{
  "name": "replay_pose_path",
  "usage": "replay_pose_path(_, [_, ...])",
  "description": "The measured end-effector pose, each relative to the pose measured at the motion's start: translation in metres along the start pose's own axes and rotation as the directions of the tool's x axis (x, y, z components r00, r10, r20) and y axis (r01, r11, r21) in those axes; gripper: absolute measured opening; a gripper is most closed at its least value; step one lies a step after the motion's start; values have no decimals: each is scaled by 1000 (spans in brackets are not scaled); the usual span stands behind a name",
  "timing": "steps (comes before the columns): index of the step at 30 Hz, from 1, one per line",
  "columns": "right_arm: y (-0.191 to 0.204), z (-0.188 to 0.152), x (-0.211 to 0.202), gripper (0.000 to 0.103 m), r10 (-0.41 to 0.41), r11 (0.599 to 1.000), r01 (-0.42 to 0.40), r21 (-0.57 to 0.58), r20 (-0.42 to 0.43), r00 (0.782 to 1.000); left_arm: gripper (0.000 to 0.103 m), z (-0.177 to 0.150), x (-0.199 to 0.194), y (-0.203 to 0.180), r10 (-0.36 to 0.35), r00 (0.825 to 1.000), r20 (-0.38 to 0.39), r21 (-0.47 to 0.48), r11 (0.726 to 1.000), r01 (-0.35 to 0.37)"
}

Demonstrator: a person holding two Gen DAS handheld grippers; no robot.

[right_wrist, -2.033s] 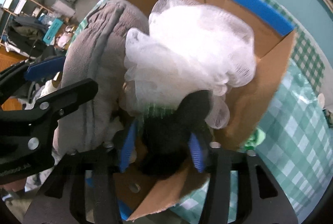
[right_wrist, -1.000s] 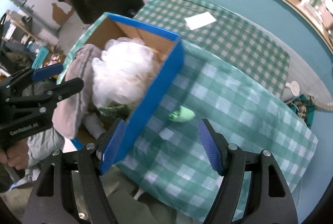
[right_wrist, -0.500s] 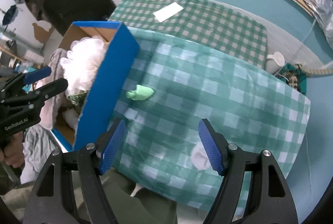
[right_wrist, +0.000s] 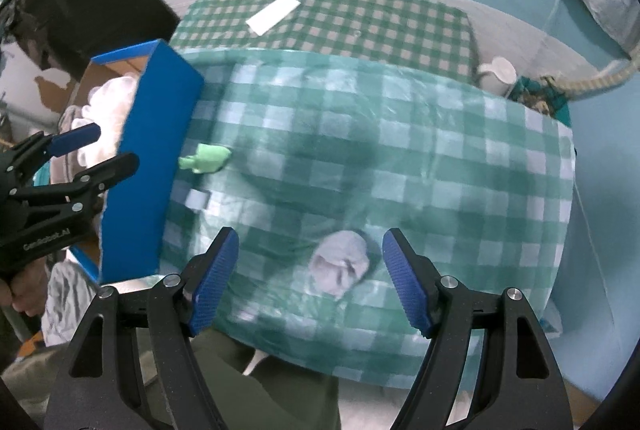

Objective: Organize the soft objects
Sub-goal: 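Reach the left tool to the green rubber toy while the right tool reaches the grey sock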

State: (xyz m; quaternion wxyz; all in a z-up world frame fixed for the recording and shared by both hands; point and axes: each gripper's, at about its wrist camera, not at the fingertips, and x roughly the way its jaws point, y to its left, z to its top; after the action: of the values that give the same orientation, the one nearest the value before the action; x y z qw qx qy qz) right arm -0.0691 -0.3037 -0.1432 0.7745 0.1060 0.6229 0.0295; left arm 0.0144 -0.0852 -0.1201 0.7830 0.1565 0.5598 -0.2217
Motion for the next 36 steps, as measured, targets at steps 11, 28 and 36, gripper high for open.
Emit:
replay_pose_path(11, [-32, -17, 24, 77, -14, 996, 17, 92, -43, 999, 75, 6, 33, -20, -25, 998, -62, 34, 999, 27])
replay_pose_path(28, [-35, -21, 61, 78, -7, 993, 20, 114, -114, 993, 75, -7, 78, -5, -24, 988, -154, 25, 999, 28])
replay_pose_path(36, [-29, -17, 68, 78, -11, 994, 23, 105, -118, 993, 75, -11, 79, -6, -3, 991, -134, 67, 998, 13])
